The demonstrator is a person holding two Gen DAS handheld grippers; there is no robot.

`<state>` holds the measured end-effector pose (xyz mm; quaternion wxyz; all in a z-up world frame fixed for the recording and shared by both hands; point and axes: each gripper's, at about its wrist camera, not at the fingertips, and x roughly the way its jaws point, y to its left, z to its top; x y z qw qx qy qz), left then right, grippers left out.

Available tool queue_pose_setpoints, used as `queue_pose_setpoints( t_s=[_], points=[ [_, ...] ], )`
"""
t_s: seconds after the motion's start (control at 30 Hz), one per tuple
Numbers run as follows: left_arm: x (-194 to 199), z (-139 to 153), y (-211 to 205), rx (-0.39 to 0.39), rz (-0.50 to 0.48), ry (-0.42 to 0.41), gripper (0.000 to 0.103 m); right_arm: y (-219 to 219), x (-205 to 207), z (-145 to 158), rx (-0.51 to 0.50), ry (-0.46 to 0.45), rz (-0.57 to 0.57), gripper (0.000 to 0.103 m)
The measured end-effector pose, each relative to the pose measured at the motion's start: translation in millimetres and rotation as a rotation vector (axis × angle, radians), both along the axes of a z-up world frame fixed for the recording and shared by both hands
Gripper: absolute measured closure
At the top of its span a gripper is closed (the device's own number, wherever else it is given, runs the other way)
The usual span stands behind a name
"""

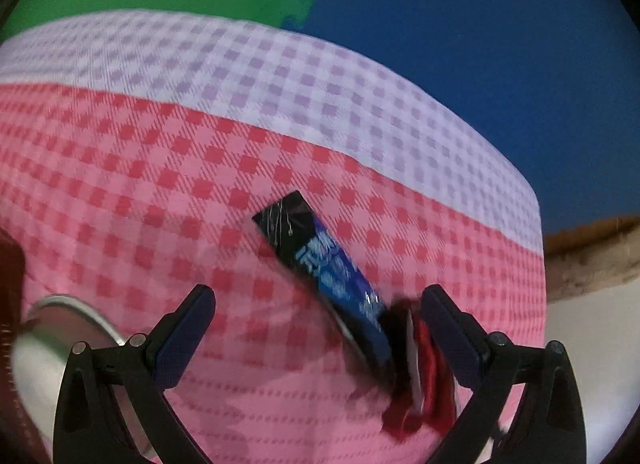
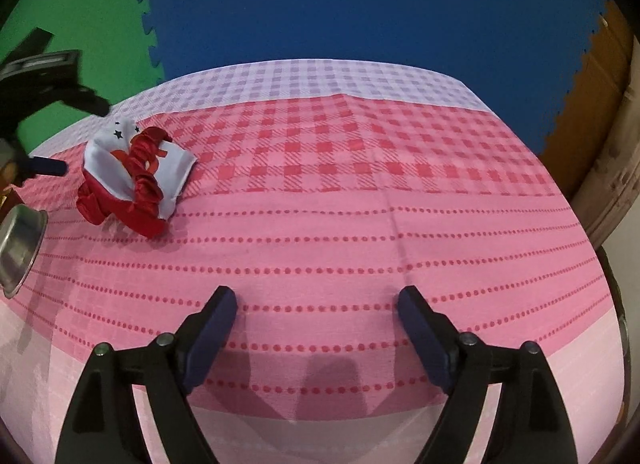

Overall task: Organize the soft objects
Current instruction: 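Move the left tool to the black-blue snack packet and grasp it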

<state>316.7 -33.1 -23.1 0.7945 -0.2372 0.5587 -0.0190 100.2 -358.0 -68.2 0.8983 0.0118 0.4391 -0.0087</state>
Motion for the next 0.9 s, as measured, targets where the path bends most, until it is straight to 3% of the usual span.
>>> queue_pose_setpoints(
  t_s=[0.13,0.33,0.37,0.43,0.47,0.63,0.9],
  points=[
    [12,-19,-2,-0.018,0.068,0.077,0.002,-2,0,0,0.008,-0.002,0.002,0.017],
    [11,-24,-20,0.107,0.084,0.096,0.005,-2,-1,1,0.013,-0.002,0.005,0.015],
    [10,-24,-22,0.121,0.093,0.089,0.011,-2,-1,1,0.014,-0.002,0.006,0.015],
    [5,-19,-24,0.164,0.105,0.041,0.050,-2,-2,1,0.018,-0.003,0.005,0.015],
    [5,-18,-24,0.099,0.068,-0.007,0.073,-2,-2,1,0.019,-0.003,0.005,0.015],
    [-12,-14,-22,0.039,0.052,-0.034,0.077,-2,-3,2,0.030,-0.005,0.004,0.015],
    [-101,44,15,-0.032,0.016,-0.193,0.085,-2,-3,2,0.052,-0.006,0.006,0.012]
  ],
)
